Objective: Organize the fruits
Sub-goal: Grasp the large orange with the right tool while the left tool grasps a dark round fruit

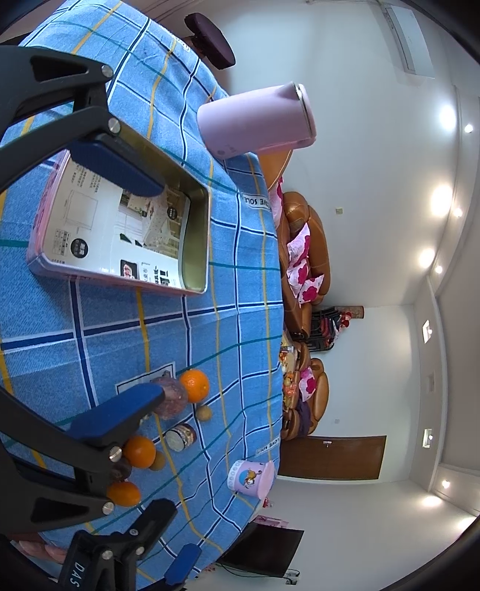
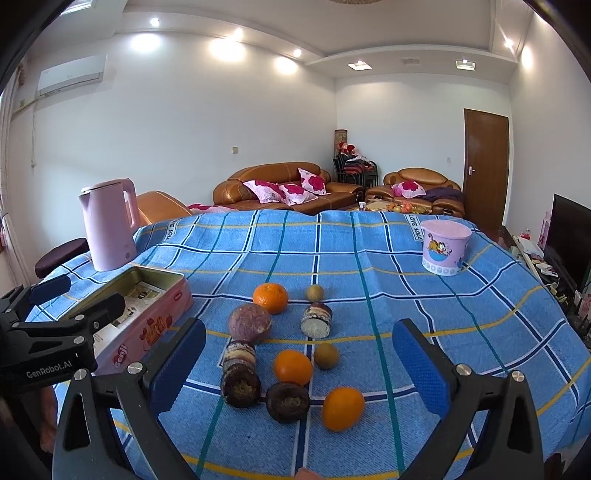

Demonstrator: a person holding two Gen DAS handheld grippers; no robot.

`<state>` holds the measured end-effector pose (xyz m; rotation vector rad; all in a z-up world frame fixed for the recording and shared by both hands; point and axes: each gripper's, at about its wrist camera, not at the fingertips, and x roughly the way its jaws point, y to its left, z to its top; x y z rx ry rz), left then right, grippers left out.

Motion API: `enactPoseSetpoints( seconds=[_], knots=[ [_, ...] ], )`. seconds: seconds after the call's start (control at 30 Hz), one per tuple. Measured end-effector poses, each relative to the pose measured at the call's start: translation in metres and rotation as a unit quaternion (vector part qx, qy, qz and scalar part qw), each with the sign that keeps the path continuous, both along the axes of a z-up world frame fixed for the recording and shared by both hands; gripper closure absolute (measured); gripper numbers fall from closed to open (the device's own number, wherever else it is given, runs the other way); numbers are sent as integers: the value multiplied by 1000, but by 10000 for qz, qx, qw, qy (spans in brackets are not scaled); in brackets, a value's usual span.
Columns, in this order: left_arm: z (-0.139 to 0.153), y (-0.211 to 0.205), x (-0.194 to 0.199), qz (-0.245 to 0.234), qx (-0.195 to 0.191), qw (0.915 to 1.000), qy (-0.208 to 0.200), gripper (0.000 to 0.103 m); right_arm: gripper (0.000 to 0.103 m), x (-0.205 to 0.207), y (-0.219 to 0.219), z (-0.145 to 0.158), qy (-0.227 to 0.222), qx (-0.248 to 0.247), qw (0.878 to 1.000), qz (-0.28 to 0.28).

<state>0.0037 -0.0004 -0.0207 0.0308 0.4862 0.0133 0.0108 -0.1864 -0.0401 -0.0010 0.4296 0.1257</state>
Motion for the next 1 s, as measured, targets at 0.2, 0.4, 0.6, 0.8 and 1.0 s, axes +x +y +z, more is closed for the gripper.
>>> enactPoseSetpoints(
  seconds=[0.2, 0.4, 0.6, 0.8, 1.0],
  knots=[
    [-19, -16, 6, -331, -94, 9990, 282, 0, 1, 2, -23, -25, 218, -65, 9993, -291],
    [-31, -33, 8, -631, -203, 9966, 479, 9, 19, 8, -38, -42, 480, 66, 9984, -293],
    [-40, -45, 13, -806, -207, 9944, 656, 22, 39, 18, -37, -55, 716, 139, 9973, -125],
    [-45, -55, 13, -1025, -280, 9914, 764, 30, 46, 22, -41, -60, 871, 257, 9958, -93],
    [-52, -68, 19, -1253, -331, 9866, 993, 40, 50, 29, -45, -69, 1052, 389, 9937, -8]
  ],
)
